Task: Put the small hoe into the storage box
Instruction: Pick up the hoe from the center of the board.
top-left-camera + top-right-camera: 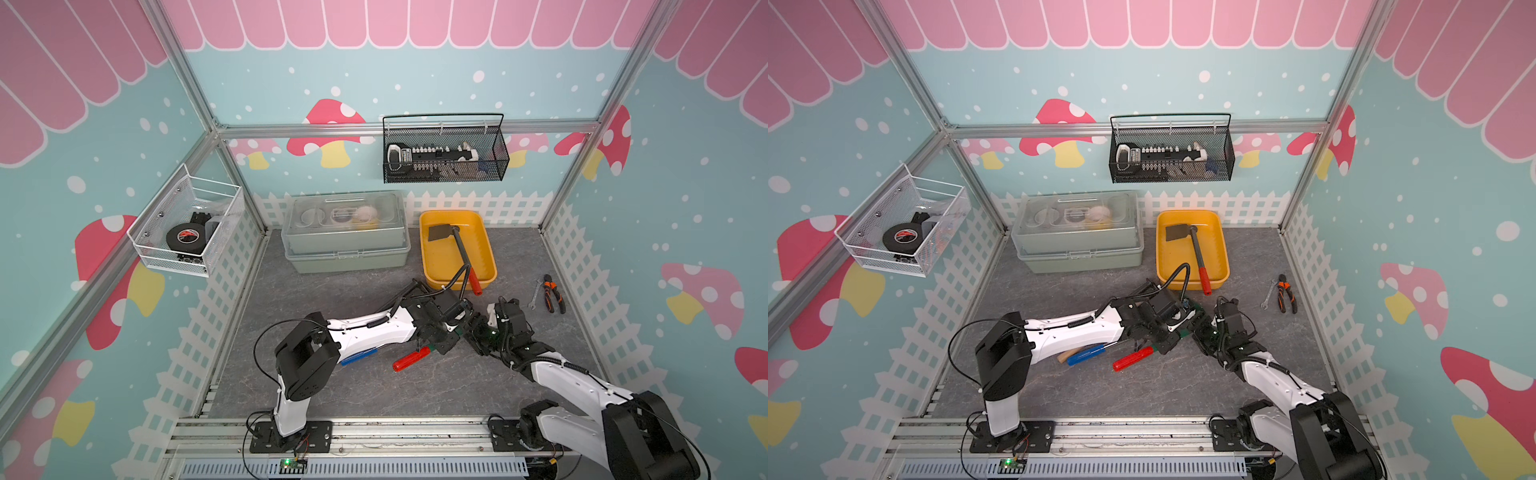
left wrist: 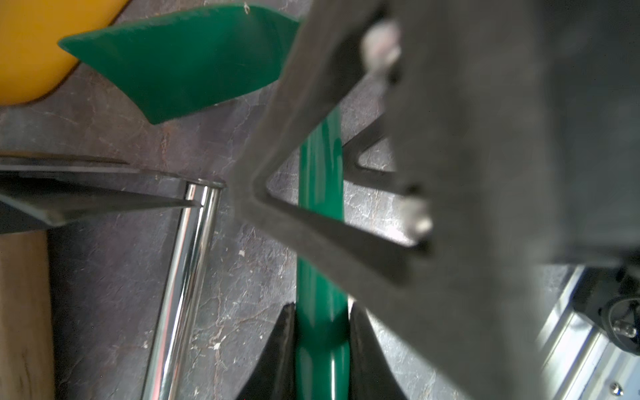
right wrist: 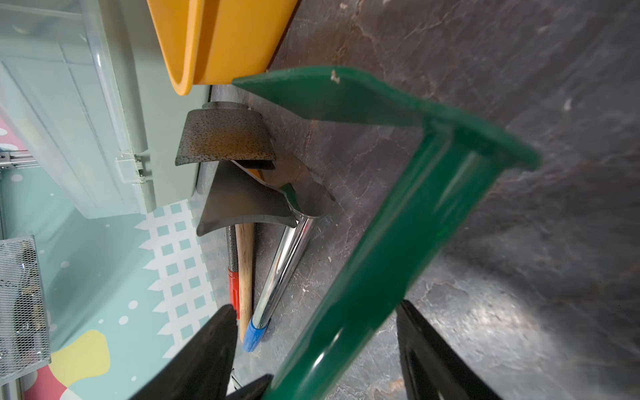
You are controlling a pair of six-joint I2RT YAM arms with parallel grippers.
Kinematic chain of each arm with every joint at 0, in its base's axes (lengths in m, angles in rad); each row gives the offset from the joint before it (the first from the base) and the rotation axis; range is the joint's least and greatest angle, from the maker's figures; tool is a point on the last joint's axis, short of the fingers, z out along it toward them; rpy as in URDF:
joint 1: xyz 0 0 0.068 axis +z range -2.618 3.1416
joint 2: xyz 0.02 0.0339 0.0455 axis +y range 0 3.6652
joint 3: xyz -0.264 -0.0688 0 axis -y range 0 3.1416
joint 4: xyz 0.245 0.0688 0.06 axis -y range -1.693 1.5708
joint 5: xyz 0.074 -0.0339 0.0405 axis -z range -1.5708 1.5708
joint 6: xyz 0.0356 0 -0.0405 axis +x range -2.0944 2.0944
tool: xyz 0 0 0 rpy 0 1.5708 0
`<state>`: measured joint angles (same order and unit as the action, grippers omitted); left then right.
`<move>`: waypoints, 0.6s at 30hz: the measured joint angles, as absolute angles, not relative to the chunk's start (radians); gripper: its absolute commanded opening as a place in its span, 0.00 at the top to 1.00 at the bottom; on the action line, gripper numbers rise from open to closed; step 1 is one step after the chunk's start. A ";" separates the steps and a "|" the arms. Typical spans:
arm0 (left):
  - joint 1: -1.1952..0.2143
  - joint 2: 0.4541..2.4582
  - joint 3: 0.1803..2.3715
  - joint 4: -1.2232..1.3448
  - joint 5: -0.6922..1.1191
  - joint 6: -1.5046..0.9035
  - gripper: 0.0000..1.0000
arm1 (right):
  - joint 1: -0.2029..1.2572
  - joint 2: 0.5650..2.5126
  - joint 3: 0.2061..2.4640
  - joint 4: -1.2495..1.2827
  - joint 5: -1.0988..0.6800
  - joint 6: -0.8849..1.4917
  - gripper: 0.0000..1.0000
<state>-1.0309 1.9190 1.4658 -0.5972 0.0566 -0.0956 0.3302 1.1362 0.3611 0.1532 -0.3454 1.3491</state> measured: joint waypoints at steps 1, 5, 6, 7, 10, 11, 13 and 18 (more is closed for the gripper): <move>-1.032 1.921 1.468 -0.595 0.058 -0.098 1.00 | 0.336 1.153 0.360 0.171 -0.344 1.358 0.30; -1.037 1.933 1.479 -0.581 0.065 -0.102 1.00 | 0.355 1.214 0.352 0.241 -0.331 1.391 0.33; -1.038 1.934 1.479 -0.579 0.067 -0.103 1.00 | 0.358 1.225 0.351 0.255 -0.329 1.398 0.35; -1.040 1.935 1.479 -0.578 0.069 -0.105 1.00 | 0.361 1.234 0.349 0.270 -0.325 1.406 0.37; -1.044 1.935 1.479 -0.573 0.072 -0.115 1.00 | 0.369 1.239 0.343 0.296 -0.311 1.427 0.45; -1.045 1.935 1.479 -0.569 0.073 -0.118 1.00 | 0.369 1.239 0.339 0.301 -0.306 1.431 0.47; -1.045 1.935 1.479 -0.564 0.075 -0.125 1.00 | 0.369 1.238 0.335 0.304 -0.299 1.441 0.52; -1.048 1.935 1.479 -0.554 0.075 -0.142 1.00 | 0.369 1.233 0.328 0.304 -0.278 1.462 0.63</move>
<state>-1.0481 1.9350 1.4788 -0.5537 0.0750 -0.1421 0.3687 1.2327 0.3283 0.3042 -0.2779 1.4624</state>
